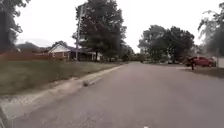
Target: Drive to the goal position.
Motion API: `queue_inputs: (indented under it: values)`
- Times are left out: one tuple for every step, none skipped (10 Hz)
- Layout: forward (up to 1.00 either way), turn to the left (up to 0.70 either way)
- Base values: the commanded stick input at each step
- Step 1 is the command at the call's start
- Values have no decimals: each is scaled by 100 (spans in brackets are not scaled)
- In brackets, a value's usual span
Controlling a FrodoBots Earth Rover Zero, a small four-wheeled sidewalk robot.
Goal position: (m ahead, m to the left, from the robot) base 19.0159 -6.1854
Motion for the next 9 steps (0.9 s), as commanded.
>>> queue_inputs:
  values:
    - [70,0]
    - [70,0]
    - [70,0]
    - [70,0]
    - [70,0]
    - [70,0]
    - [70,0]
    - [70,0]
    - [70,0]
